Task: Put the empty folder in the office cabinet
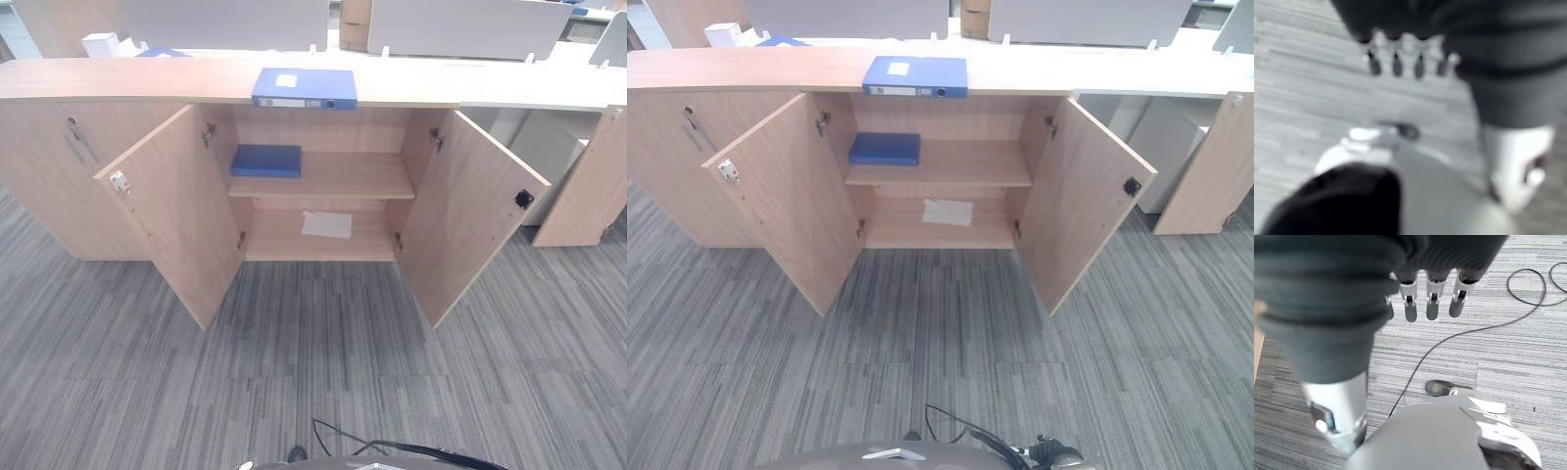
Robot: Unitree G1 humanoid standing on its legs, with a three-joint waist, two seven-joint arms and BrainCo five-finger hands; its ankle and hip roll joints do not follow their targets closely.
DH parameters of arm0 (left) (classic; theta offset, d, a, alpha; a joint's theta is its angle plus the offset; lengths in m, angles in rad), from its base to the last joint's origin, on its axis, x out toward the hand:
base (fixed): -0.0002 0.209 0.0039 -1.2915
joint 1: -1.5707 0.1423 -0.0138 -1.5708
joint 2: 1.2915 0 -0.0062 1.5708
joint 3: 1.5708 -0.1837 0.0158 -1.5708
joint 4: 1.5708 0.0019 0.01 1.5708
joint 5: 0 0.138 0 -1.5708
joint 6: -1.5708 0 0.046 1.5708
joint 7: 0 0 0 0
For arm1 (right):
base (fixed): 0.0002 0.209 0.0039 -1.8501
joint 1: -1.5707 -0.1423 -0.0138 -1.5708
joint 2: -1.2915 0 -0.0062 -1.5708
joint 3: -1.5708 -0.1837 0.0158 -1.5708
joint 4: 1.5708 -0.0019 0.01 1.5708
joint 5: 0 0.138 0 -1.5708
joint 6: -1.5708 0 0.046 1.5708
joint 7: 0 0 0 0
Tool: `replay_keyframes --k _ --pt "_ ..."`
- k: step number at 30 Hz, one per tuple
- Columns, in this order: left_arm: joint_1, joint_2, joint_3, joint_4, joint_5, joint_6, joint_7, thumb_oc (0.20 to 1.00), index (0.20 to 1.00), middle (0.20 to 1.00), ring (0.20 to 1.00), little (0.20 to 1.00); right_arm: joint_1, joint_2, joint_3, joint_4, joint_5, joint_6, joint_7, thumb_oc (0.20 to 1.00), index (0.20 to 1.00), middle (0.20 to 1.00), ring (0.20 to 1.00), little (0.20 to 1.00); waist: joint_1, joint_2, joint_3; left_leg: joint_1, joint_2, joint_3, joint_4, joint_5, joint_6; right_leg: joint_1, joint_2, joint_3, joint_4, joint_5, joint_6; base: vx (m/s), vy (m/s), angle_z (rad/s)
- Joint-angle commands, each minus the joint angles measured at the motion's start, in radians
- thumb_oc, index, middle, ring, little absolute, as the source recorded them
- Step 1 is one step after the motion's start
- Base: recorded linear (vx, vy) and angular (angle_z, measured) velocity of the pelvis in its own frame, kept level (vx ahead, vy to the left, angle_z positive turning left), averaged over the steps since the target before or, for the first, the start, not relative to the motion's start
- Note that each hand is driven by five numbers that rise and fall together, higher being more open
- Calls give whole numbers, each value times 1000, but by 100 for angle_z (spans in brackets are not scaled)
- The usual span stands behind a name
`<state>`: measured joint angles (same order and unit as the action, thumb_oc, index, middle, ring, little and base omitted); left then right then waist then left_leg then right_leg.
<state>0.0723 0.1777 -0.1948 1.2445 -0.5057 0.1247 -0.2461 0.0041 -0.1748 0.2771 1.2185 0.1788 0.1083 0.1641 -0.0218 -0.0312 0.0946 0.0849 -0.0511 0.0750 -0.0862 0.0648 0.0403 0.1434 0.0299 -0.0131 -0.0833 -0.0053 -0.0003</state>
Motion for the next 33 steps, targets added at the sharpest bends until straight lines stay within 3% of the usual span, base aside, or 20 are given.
replay_keyframes --k 1,33 --pt "-65 -25 19 60 2 -10 6 1000 1000 1000 1000 1000 -30 -24 24 14 9 -4 -10 1000 1000 1000 1000 1000 -13 3 17 30 -24 -24 -1 -139 12 -23 -13 -26 -4 13 58 0 0 0" --pt "-47 -25 24 61 -15 -9 7 1000 1000 1000 1000 1000 -24 -24 16 20 15 -12 -9 1000 1000 1000 1000 1000 -11 6 28 34 -26 -30 -1 -139 13 -19 -15 -33 -4 12 58 0 0 0"
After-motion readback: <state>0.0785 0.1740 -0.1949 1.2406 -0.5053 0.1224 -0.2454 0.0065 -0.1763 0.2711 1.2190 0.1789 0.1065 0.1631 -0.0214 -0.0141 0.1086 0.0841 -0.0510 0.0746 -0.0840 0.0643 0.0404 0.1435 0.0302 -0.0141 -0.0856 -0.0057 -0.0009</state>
